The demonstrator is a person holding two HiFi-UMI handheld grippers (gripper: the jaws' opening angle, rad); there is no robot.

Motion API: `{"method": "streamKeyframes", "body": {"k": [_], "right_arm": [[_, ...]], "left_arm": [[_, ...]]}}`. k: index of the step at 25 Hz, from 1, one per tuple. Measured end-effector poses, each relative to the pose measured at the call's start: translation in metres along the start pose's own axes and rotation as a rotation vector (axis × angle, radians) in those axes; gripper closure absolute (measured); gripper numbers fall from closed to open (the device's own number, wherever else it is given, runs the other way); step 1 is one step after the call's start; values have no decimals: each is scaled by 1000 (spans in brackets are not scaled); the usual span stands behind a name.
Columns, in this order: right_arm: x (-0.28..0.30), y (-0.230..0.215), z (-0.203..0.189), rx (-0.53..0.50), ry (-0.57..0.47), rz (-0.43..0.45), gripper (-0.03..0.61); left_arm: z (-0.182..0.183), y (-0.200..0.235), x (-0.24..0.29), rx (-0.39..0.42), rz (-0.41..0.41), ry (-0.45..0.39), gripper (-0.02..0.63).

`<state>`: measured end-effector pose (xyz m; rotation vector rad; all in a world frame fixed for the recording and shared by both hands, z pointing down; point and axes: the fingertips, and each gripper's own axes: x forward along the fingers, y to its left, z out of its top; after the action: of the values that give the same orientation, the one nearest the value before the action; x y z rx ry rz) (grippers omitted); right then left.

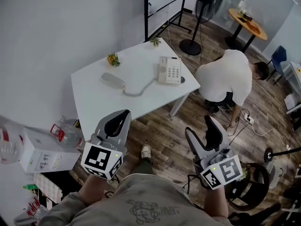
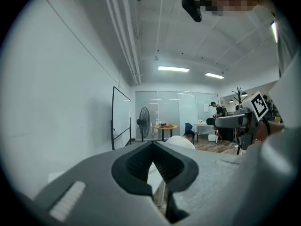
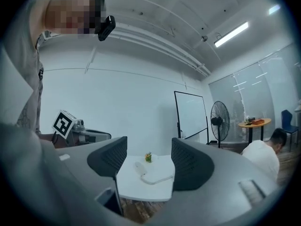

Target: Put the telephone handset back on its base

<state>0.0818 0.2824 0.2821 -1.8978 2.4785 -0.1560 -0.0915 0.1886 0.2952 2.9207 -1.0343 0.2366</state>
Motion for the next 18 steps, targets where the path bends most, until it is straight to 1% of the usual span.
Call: {"method": "streamKeyframes", "body": {"k": [2,9,13,18], "right_arm": [[33,-11,4,1,7,7,268],[134,-41,17,-3,19,30,267],[172,-51,20,-9,21,32,265],[200,-55,19,-16,47,49,262]], "left_arm": [[2,23,24,-23,-5,10,614],[13,95,92,6,-7,17,614],[13,126,115,4,1,23,614],[11,151,130,-6,15,18,614]]}}
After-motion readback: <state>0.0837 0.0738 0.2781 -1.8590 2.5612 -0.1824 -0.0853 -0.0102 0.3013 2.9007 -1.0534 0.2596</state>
